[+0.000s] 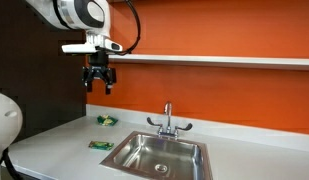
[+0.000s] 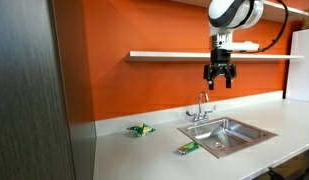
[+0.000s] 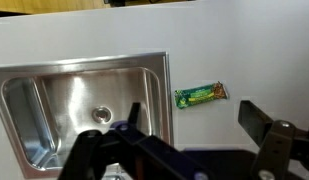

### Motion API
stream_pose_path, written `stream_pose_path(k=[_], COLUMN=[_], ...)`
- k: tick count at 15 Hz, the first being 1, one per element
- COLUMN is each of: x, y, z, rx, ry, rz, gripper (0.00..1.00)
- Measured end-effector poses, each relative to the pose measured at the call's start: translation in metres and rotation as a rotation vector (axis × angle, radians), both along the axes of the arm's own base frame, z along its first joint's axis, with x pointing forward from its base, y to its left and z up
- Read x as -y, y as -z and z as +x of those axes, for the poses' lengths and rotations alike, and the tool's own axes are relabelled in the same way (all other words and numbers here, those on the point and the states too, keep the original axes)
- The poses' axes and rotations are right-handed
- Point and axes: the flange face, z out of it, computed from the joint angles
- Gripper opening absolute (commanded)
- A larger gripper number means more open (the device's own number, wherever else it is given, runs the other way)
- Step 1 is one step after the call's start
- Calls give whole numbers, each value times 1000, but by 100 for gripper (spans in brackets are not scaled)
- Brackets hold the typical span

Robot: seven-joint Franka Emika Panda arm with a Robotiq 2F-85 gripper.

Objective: Pick up one object from the counter and put it on the shelf

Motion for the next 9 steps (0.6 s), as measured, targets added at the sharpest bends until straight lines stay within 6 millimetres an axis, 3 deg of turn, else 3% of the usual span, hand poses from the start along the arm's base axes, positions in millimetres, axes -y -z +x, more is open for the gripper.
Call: stream_pose_path(k=[9], x=[-14], y=[36], z=[13], rx=[-81], ry=[-65], rz=[-1], gripper=[100])
